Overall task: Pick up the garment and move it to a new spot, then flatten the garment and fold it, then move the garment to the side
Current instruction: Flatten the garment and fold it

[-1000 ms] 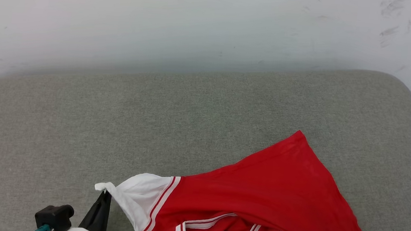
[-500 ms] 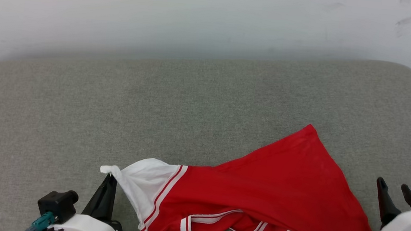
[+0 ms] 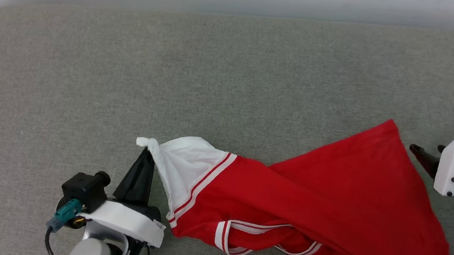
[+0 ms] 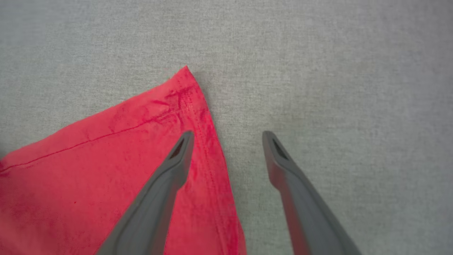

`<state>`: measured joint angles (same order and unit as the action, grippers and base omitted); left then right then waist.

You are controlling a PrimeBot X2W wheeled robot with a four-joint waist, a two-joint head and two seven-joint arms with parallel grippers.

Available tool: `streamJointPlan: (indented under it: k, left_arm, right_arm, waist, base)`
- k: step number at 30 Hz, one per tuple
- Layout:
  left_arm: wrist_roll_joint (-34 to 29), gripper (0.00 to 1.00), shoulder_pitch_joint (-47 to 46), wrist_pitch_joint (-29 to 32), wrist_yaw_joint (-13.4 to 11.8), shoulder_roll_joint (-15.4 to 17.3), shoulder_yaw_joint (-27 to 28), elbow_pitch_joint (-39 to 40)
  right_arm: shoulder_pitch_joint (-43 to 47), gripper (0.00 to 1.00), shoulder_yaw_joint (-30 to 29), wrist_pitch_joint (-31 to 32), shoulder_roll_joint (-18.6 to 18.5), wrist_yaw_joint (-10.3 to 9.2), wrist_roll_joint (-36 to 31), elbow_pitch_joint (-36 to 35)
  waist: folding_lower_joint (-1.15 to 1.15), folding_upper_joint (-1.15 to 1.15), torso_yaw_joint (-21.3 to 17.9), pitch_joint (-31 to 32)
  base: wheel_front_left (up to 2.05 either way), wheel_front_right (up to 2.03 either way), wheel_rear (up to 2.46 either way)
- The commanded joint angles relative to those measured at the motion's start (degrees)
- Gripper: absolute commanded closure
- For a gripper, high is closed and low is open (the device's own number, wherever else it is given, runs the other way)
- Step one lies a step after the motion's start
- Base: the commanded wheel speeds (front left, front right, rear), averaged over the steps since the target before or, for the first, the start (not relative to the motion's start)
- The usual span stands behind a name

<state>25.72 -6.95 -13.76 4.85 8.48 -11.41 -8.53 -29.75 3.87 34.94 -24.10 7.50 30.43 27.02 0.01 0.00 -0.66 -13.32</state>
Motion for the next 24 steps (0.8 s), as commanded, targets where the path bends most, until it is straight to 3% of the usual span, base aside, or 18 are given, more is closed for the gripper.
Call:
streamJointPlan:
  k: [1,8,9,12,13,14,15,20,24]
  left_arm:
    - [-0.53,1.0,-1.54,-0.26,0.22,-0.38,-0.58,0.7]
    - [-1.23,1.0,-5.69,-0.51,0.61,-1.15,-2.3,1.48]
    - [-1.21,1.0,-6.89,-0.71,0.92,-1.32,-2.89,0.77]
    - [-1.01,1.0,-7.48,-0.94,1.08,-1.58,-3.0,0.13]
    - [-0.95,1.0,-7.55,-1.02,1.04,-1.64,-2.91,-0.01]
    - [-0.88,1.0,-7.6,-1.12,1.05,-1.7,-2.85,-0.17]
    - [-0.83,1.0,-7.64,-1.09,1.1,-1.76,-2.77,-0.32]
    - [-0.83,1.0,-7.5,-1.24,1.11,-1.61,-2.05,-1.14]
    - [-0.61,1.0,-8.39,-1.28,1.19,-0.55,-1.05,-1.58]
  right_arm:
    - [-2.88,0.0,2.1,2.09,-1.49,-0.02,0.69,0.27]
    - [-10.41,0.0,8.58,5.07,-4.42,-0.02,2.66,2.74]
    - [-11.12,0.0,12.49,7.23,-4.99,-0.02,5.04,4.54]
    - [-9.37,0.0,16.5,11.72,-5.07,0.08,8.2,6.73]
    - [-8.93,0.5,17.41,12.98,-5.23,0.08,8.93,7.39]
    - [-8.47,0.83,18.04,14.17,-5.4,0.08,9.81,8.08]
    - [-8.33,1.0,18.39,14.53,-5.57,0.08,10.42,8.51]
    - [-10.3,1.0,18.78,12.49,-7.08,-0.02,11.26,8.64]
    - [-14.77,1.0,16.21,5.33,-8.5,-0.05,10.39,7.78]
  waist:
    - [-0.01,0.0,2.4,-3.53]
    - [-0.01,0.0,4.95,-9.26]
    - [-0.01,0.0,5.6,-10.45]
    - [-0.01,0.0,6.01,-10.9]
    - [-0.01,0.0,6.09,-10.99]
    - [-0.01,0.0,6.17,-11.03]
    - [-0.01,0.0,6.24,-11.04]
    - [-0.01,0.0,6.23,-10.23]
    - [-0.01,0.0,5.48,-6.94]
  base:
    - [0.0,0.0,0.0]
    - [0.0,0.0,0.0]
    - [0.0,0.0,0.0]
    - [0.0,0.0,0.0]
    - [0.0,0.0,0.0]
    - [0.0,0.0,0.0]
    - [0.0,0.0,0.0]
    - [0.0,0.0,0.0]
    - [0.0,0.0,0.0]
